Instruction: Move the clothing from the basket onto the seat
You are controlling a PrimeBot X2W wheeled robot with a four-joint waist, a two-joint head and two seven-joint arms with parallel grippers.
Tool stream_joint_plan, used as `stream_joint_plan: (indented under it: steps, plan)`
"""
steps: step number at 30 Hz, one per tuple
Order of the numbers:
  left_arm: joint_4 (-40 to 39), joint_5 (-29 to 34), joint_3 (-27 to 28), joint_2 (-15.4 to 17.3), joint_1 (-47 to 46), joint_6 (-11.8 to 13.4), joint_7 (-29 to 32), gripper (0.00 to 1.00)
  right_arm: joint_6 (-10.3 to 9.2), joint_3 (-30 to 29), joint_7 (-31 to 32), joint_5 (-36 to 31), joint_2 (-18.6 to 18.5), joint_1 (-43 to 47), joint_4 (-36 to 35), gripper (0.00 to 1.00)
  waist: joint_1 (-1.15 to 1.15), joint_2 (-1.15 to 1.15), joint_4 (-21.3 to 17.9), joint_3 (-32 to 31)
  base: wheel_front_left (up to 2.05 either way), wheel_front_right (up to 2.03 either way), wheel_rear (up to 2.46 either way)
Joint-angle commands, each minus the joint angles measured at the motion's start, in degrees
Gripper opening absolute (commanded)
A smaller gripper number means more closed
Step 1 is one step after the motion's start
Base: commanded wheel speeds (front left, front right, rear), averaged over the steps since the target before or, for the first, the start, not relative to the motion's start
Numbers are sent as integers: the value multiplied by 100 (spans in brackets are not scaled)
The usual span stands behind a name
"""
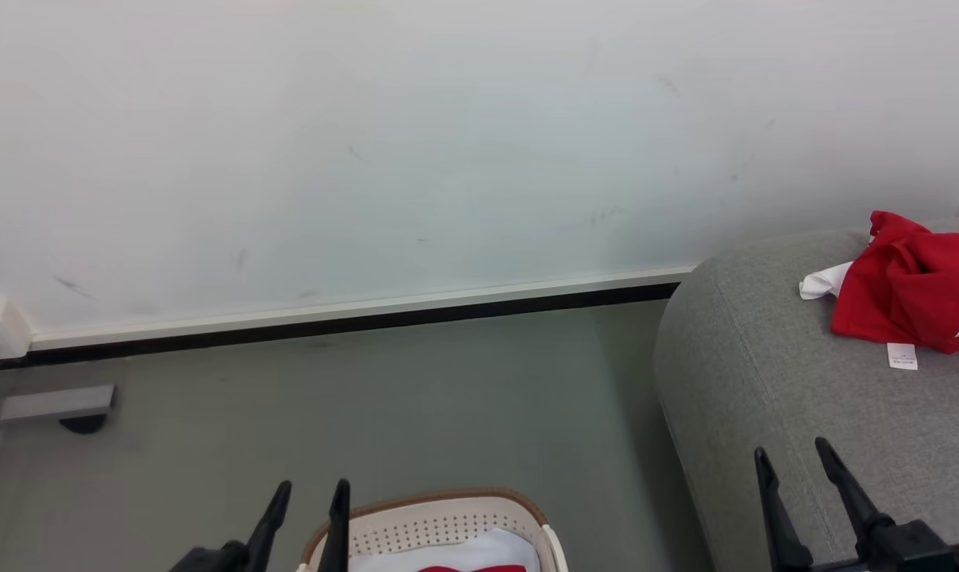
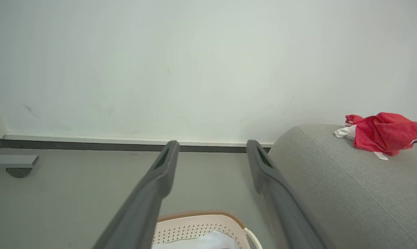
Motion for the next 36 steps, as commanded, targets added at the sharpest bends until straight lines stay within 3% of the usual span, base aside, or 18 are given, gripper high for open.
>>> stream_joint_plan:
  steps: [1,17,36]
  plan:
    - [6,96,69,-25,106,-35,-2,100,-15,4,0,30,-3,90,35,100,1,0,19,-22,0,0,0]
    - [123,636,832,-500,456,-479,-2,100,-15,168,0,160,92,260,247,100,1,0,60,-96,0,0,0]
    - [185,851,1026,-595,368,-674,-3,100,-15,204,0,254,93,152,206,100,1,0,69,-40,0,0,0]
